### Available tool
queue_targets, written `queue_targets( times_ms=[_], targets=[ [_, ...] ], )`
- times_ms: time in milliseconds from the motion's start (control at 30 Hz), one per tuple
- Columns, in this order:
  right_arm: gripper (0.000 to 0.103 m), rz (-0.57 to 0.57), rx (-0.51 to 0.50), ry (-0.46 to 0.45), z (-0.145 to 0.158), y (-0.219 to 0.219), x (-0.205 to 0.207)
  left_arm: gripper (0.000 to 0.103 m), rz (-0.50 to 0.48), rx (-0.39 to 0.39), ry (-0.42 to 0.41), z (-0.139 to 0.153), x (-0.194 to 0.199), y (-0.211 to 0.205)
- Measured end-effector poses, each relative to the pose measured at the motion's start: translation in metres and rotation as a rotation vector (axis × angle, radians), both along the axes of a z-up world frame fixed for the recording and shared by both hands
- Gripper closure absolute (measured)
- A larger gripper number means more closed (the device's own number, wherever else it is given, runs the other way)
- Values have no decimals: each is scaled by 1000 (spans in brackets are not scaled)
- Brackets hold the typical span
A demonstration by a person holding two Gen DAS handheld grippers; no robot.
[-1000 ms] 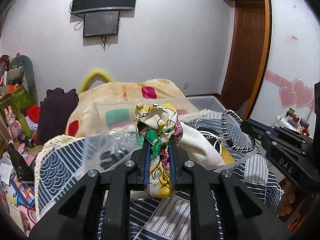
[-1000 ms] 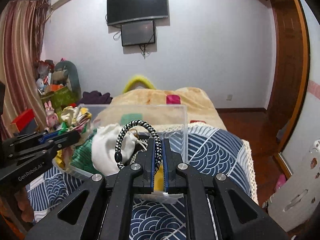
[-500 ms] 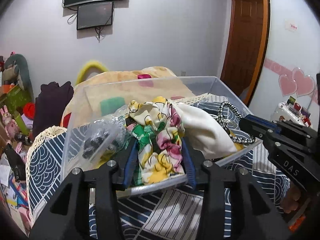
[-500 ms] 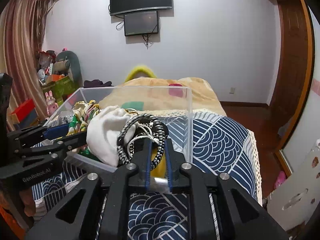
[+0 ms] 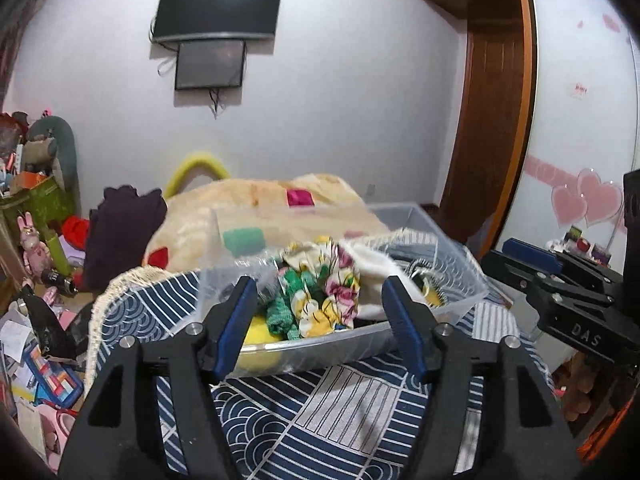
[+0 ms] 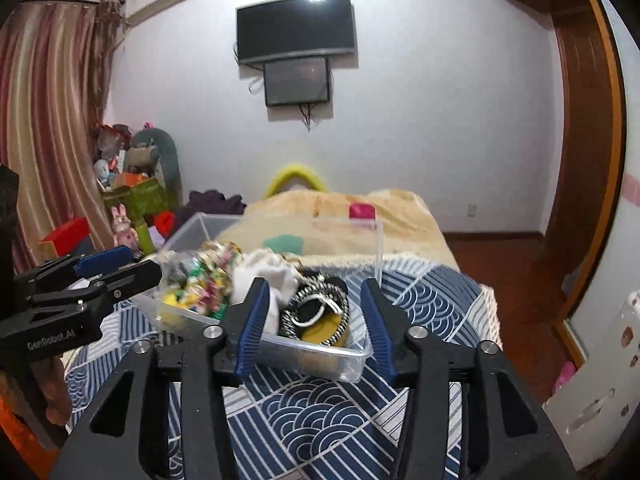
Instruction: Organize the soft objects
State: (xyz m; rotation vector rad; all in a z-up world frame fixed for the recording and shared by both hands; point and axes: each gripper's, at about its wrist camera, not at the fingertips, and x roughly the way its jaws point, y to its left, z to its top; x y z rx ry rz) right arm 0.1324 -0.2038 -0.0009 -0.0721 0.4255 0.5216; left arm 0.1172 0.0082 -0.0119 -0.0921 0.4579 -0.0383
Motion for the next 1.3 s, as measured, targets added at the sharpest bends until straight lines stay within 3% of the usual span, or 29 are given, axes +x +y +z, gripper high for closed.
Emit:
queue_targets(
  times_ms=[200, 267, 333, 533, 1300],
  targets=[
    [53, 34, 42, -58, 19, -8, -24, 25, -1, -2, -90, 29, -36, -2],
    [34, 39, 60, -71, 22, -10, -30, 18, -10, 1, -107, 34, -45, -4],
    [23, 35, 68, -96, 24, -11, -37, 10, -16, -2, -123, 37, -55, -7],
    [14, 34, 75, -133, 23, -10, -49, 3, -22, -12, -151, 36, -75, -11],
    [13, 35, 86, -125, 9, -14, -59, 1, -1, 10, -169, 25, -83, -17]
  ],
)
